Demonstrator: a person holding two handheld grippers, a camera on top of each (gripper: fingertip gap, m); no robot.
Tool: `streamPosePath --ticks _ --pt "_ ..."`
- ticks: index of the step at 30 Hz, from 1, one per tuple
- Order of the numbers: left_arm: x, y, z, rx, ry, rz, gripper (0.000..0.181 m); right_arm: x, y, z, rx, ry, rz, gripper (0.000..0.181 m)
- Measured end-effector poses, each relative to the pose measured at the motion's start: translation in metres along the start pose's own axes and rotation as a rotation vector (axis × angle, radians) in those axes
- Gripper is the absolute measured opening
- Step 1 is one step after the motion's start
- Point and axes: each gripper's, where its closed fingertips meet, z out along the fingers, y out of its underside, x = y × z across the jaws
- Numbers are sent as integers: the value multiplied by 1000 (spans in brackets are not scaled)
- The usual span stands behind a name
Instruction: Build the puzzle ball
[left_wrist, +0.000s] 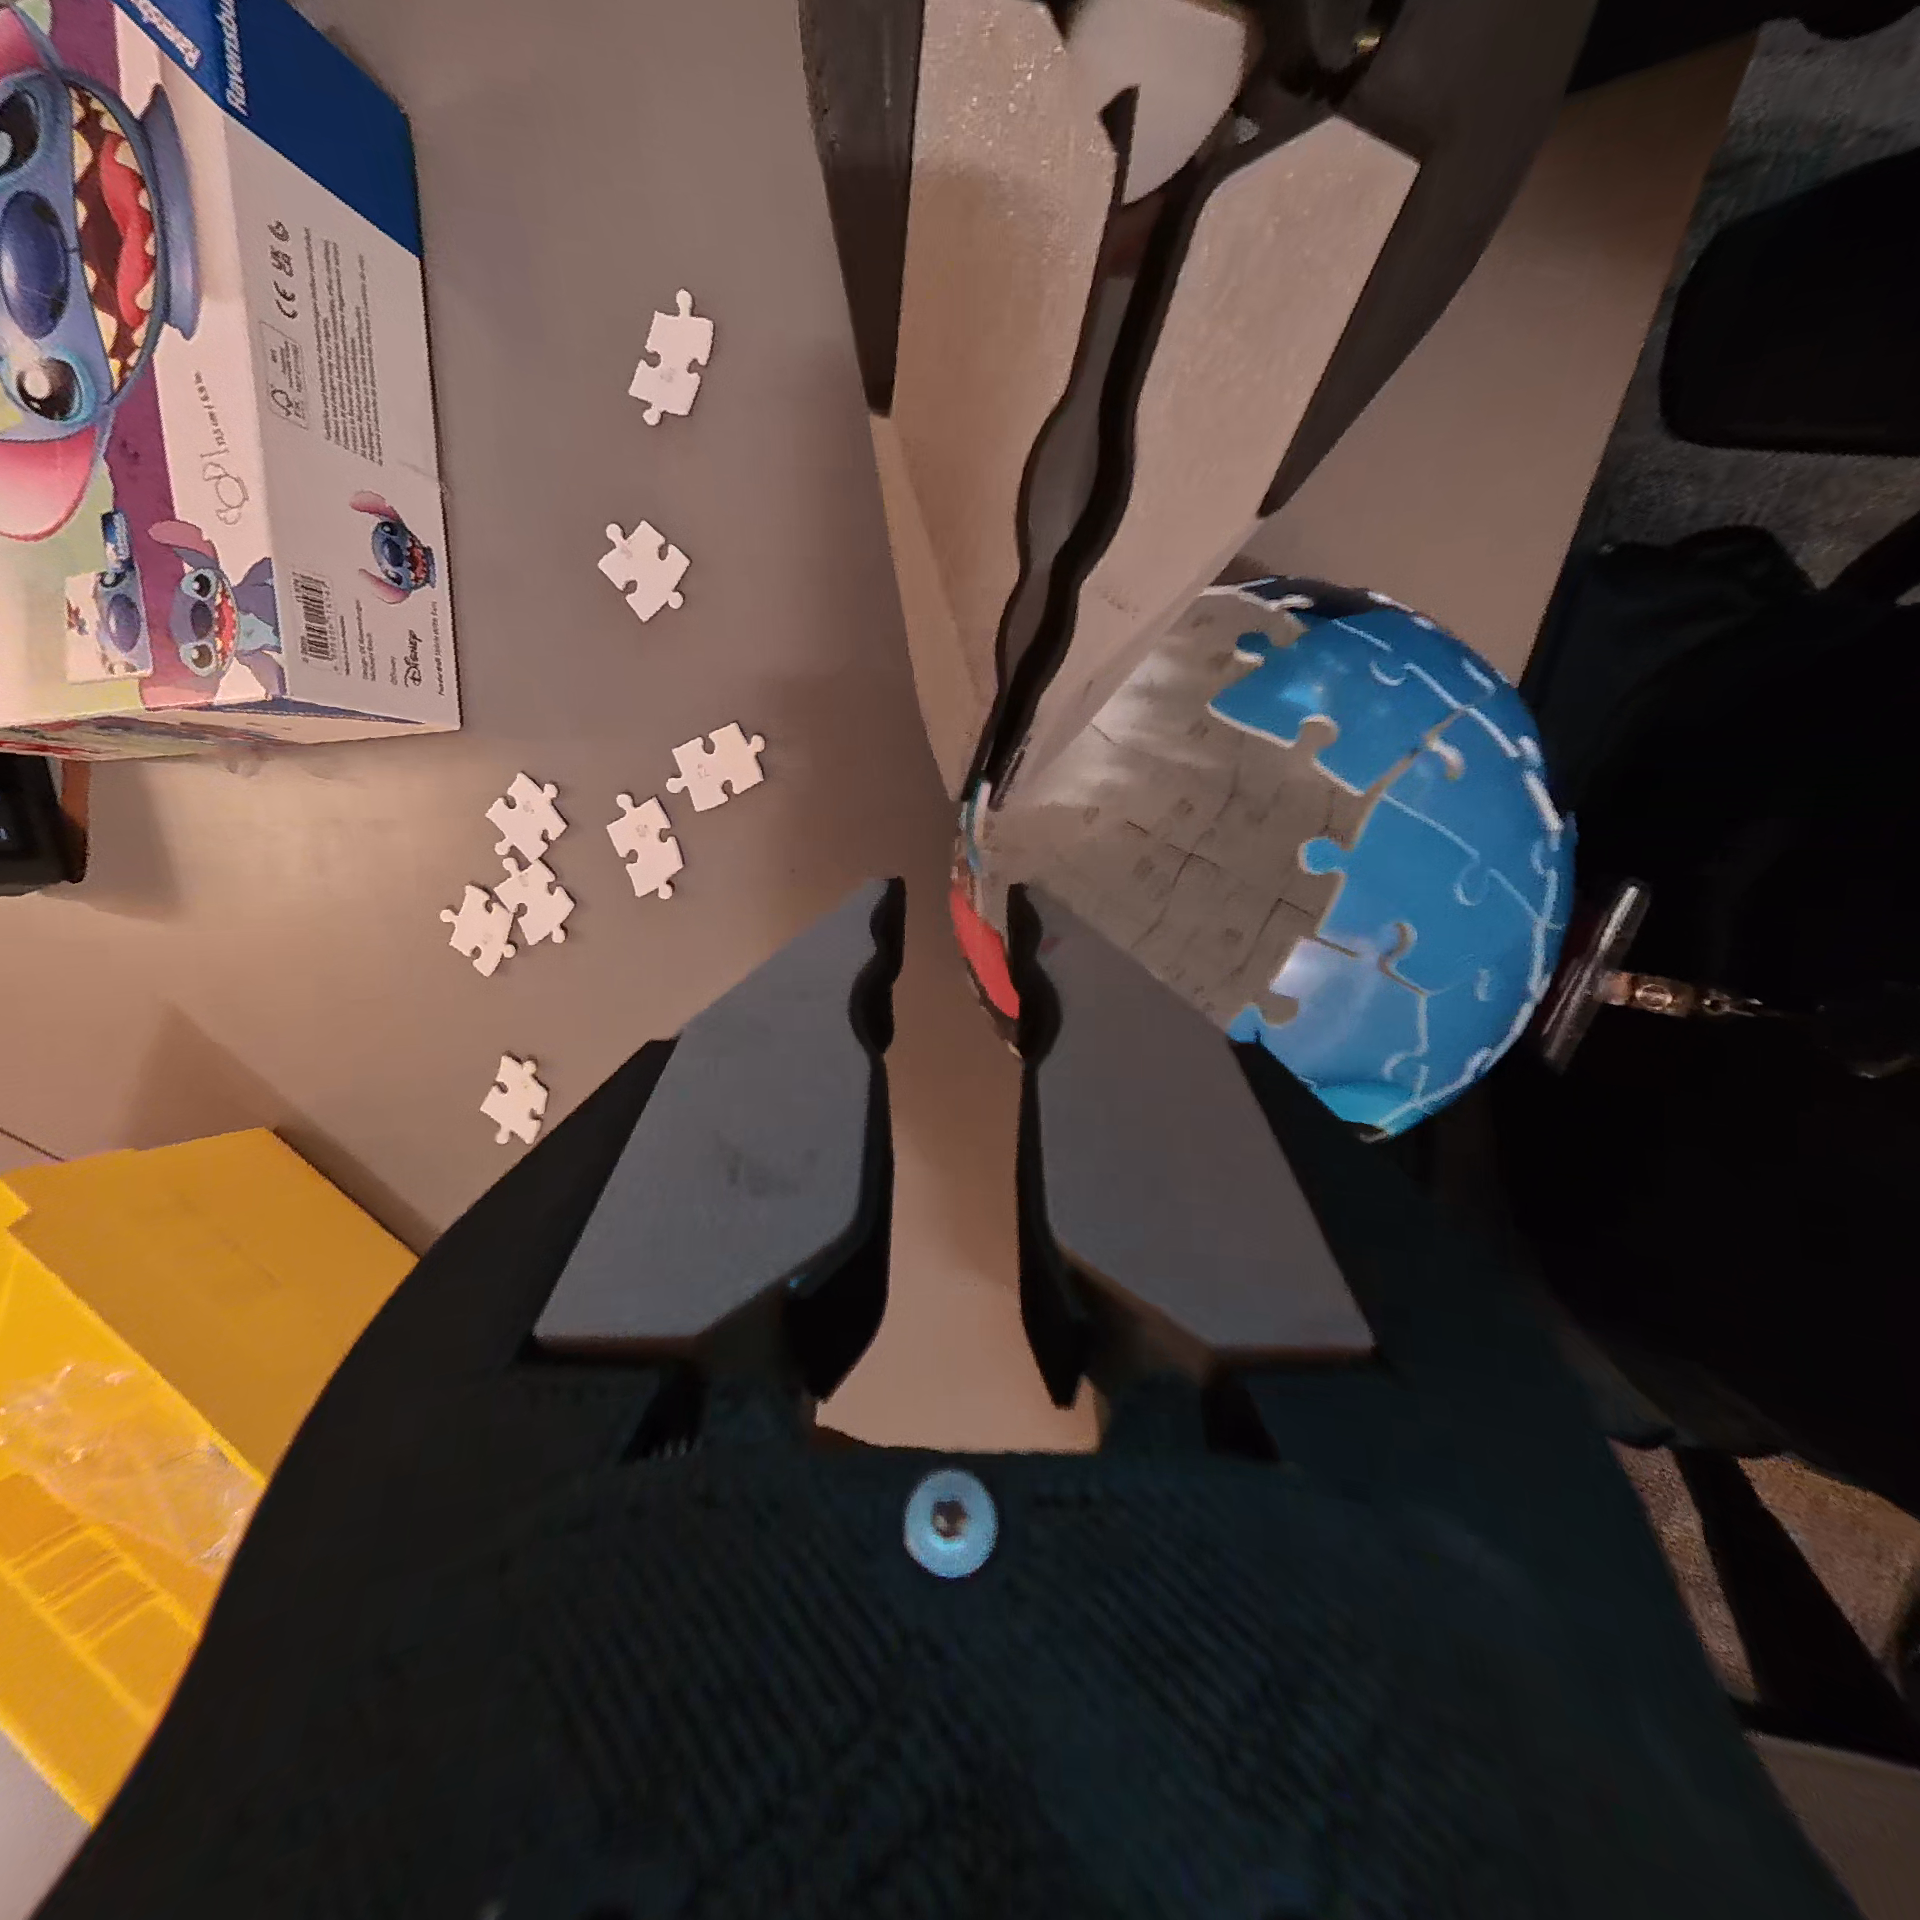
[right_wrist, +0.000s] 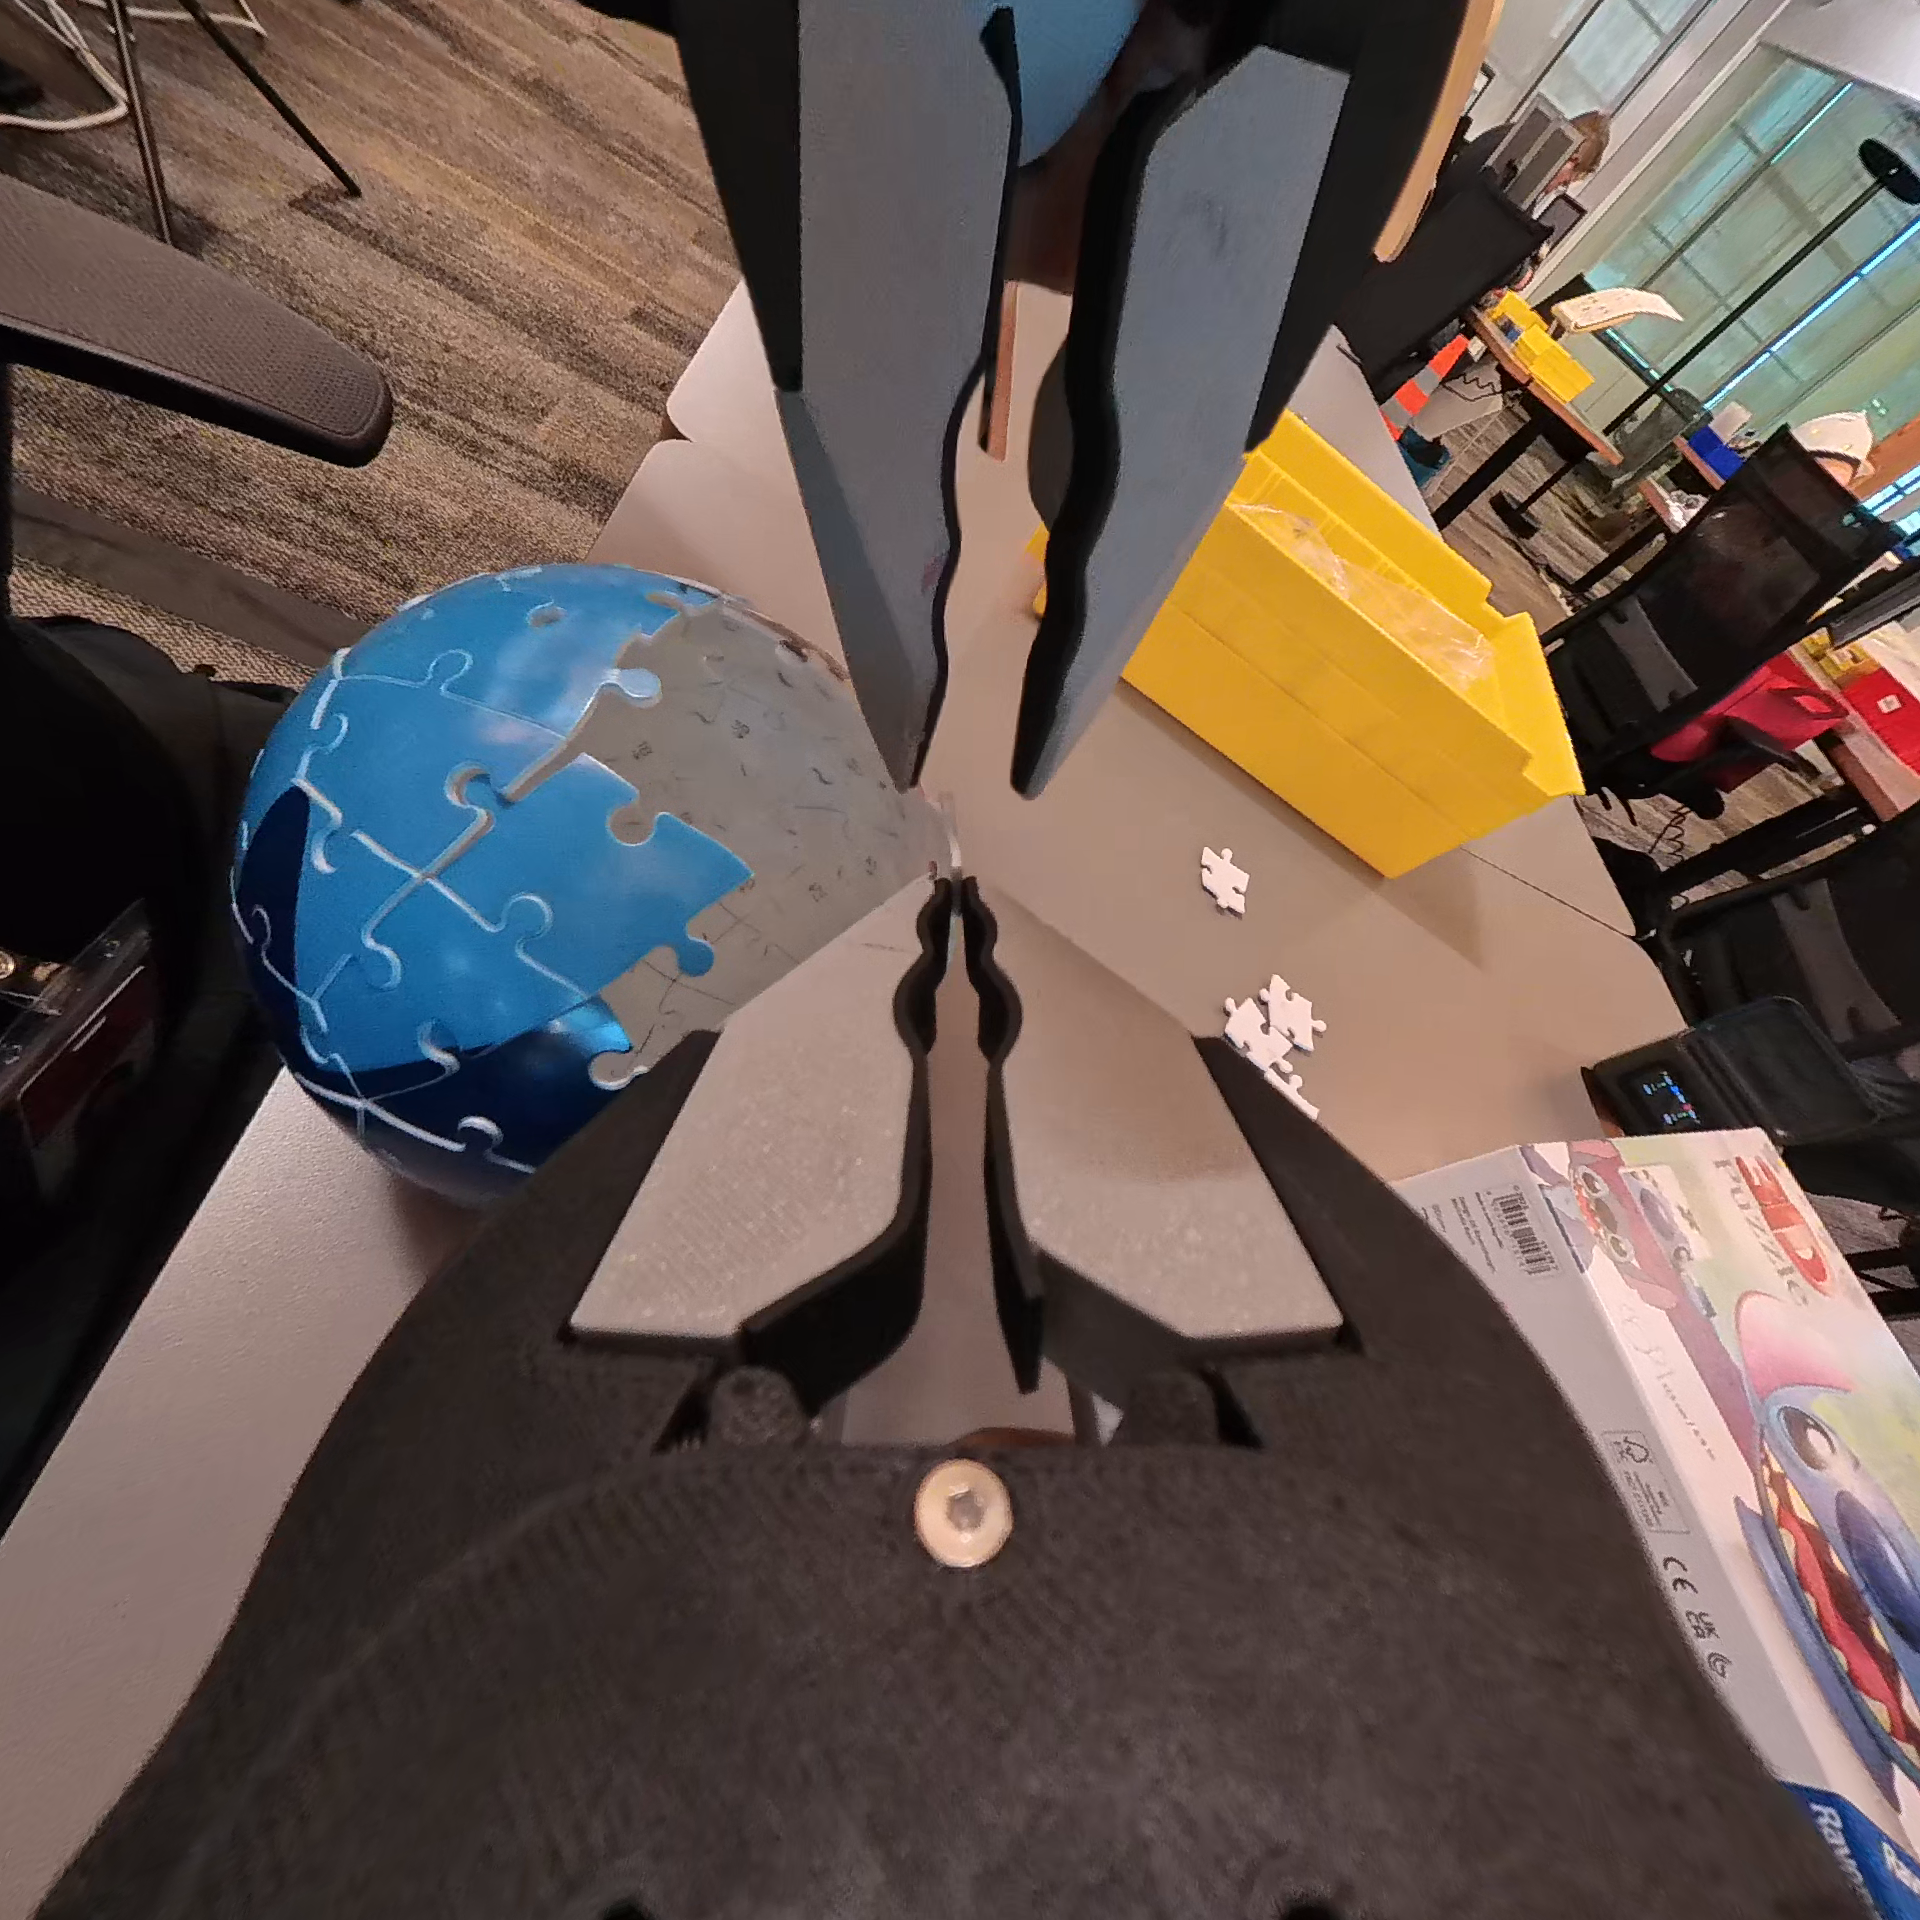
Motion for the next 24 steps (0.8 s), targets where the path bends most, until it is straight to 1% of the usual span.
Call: streamPosePath --ticks 6,18,24 --pt "0 1 6 -53 -5 36 9 1 1 1 1 4 1 0" --pt "-1 5 13 -105 -13 65 7 2 1 1 6 11 4 0" --pt "-1 3 15 -109 -16 69 7 3 2 2 6 13 5 0"
